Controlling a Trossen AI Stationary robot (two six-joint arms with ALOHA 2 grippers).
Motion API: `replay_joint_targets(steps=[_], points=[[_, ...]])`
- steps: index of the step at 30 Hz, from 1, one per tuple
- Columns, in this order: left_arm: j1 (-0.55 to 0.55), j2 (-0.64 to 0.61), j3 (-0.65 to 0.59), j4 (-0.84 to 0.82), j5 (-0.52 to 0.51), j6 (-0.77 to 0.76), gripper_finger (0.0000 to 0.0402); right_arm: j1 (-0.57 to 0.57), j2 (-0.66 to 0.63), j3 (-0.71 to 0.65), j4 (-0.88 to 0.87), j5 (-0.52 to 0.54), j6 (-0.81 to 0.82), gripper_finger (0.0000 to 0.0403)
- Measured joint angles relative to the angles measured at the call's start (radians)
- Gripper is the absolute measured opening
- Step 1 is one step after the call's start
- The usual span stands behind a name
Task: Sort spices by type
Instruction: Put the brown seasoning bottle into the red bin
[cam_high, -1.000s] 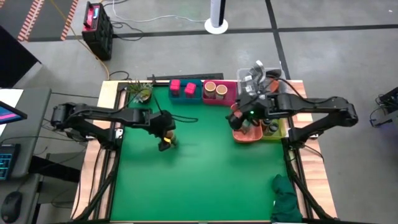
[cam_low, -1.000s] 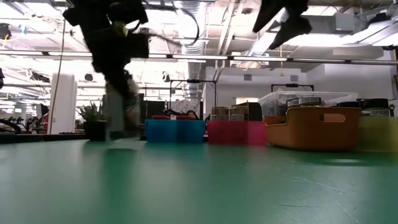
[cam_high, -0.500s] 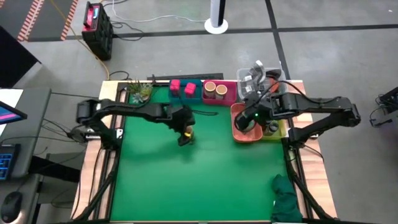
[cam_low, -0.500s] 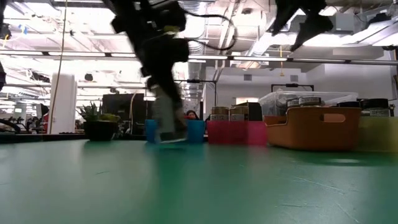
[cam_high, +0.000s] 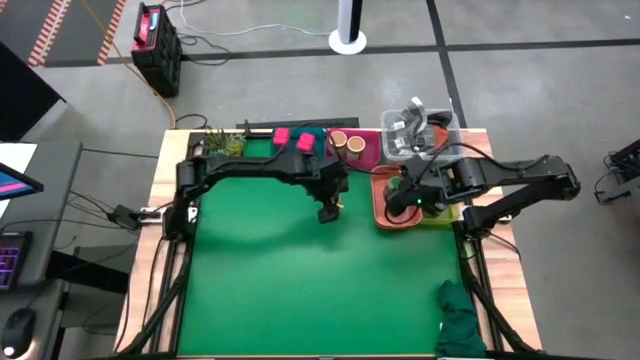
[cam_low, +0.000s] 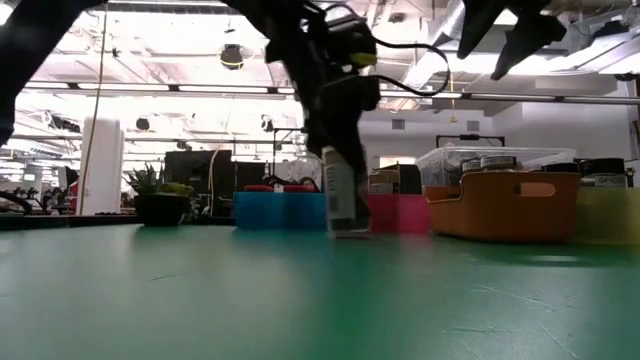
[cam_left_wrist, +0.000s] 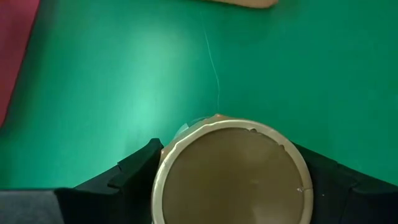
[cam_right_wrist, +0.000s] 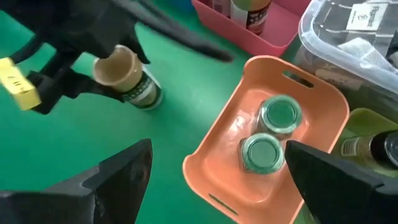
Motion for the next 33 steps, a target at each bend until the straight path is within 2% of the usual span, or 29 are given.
replay_joint_targets(steps=[4,13,21,33], points=[[0.001,0.047,0.062,-0.027,0.005,0.010,0.0278,0.037,0.000,0.000,-0.023,0.020,0.048,0.0390],[0.001,0.054,0.055,-0.020,0.014,0.004,0.0292,0.104,0.000,0.000,-0.045,0.080,0.103,0.0390],[-0.002,0.053,0.054,-0.045,0.016,-0.002,0.0325,0.108,0.000,0.000,-0.044,0.094,0.104,0.0390],[0.002,0.045,0.077,-0.072,0.057,-0.018,0.0330,0.108,0.000,0.000,-0.019,0.098,0.102,0.0390]])
